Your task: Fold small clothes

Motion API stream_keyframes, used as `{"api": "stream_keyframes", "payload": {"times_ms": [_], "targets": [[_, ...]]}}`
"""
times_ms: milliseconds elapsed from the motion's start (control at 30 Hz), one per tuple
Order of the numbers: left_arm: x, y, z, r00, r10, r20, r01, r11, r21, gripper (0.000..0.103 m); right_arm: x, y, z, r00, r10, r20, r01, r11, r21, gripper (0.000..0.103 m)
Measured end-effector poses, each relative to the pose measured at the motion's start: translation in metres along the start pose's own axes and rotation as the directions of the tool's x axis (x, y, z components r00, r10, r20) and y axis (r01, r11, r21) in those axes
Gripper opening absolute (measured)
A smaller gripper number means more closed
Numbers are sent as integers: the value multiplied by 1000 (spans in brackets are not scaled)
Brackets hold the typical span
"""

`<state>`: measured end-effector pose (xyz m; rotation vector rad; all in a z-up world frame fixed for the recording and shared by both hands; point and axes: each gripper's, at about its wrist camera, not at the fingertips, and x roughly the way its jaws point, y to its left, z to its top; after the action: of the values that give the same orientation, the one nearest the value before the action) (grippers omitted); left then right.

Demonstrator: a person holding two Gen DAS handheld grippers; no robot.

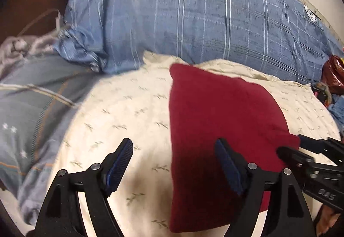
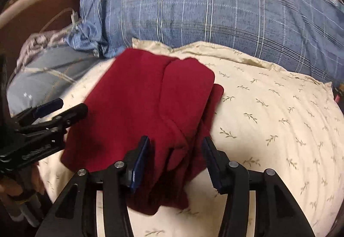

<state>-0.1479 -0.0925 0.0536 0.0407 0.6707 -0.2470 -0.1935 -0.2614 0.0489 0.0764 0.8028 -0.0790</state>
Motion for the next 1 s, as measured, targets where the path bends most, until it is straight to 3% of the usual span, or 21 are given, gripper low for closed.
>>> {"api": "stream_keyframes", "payload": {"times_ms": [100, 233, 1000], "targets": [[-17, -3, -6, 1000, -9, 14, 9, 1000, -11, 79, -15, -4, 1, 999, -11, 41, 10, 999, 37, 67], [-30, -2, -13, 999, -4, 37, 5, 1000, -10, 79, -26, -2, 4, 996, -4, 87, -3, 997, 78, 71], [-44, 19, -13, 996, -1, 92, 2, 1000, -17, 79, -25, 18, 7, 998, -33, 60, 28, 996, 81, 78]]}}
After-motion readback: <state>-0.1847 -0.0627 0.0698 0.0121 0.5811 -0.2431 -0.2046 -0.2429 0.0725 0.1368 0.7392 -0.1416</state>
